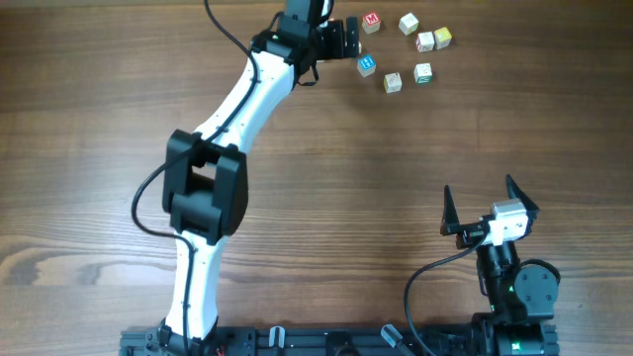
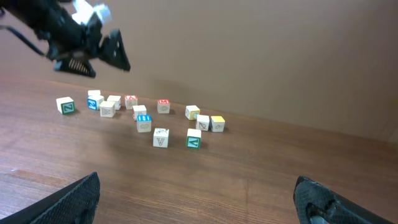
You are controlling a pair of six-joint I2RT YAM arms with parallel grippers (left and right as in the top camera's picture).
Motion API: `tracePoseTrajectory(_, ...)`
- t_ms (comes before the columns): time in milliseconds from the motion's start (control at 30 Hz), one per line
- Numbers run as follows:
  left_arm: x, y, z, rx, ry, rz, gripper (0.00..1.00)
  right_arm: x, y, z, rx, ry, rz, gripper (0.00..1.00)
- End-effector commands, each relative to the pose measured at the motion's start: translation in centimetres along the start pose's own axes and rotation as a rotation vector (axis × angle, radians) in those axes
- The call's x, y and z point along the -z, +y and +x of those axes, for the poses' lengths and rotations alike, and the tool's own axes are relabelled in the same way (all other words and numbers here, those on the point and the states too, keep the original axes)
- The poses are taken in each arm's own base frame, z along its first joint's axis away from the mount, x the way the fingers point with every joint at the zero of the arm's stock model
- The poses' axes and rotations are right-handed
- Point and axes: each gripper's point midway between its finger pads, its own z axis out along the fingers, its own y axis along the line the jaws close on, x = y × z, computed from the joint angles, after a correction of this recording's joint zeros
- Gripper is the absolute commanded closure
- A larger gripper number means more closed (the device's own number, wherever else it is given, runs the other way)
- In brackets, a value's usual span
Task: Form a tower
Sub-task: 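Lower the left gripper onto the yellow S block and close it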
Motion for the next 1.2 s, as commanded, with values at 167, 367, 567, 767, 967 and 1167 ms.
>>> tracePoseTrajectory(167,-4.6,6.2,2.0,0.155,0.013,-0.129,0.01,0.0,-0.3,-0.2,0.013,-0.008,0.016,0.0)
tracePoseTrajectory(367,-6.7,6.6,3.8,0.188,0.049,-0.089,0.04,0.0,-0.3,-0.2,0.013,-0.008,0.016,0.0)
tracePoseTrajectory(567,-7.4,6.4,4.2,0.176,0.037,-0.105,0.04,0.0,-0.3,-0.2,0.013,-0.008,0.016,0.0)
tracePoseTrajectory(767,-10.0,8.7,6.5,0.174,0.04,-0.174,0.05,0.0,-0.3,-0.2,0.013,-0.008,0.016,0.0)
tracePoseTrajectory(967,-11.7,9.7,7.9,0.17,0.041,-0.186,0.15,0.0,-0.3,-0.2,0.013,-0.008,0.016,0.0)
tracePoseTrajectory(1167,-11.7,10.0,8.0,0.166,0.04,-0.202,0.41,0.0,-0.3,-0.2,0.013,-0.008,0.016,0.0)
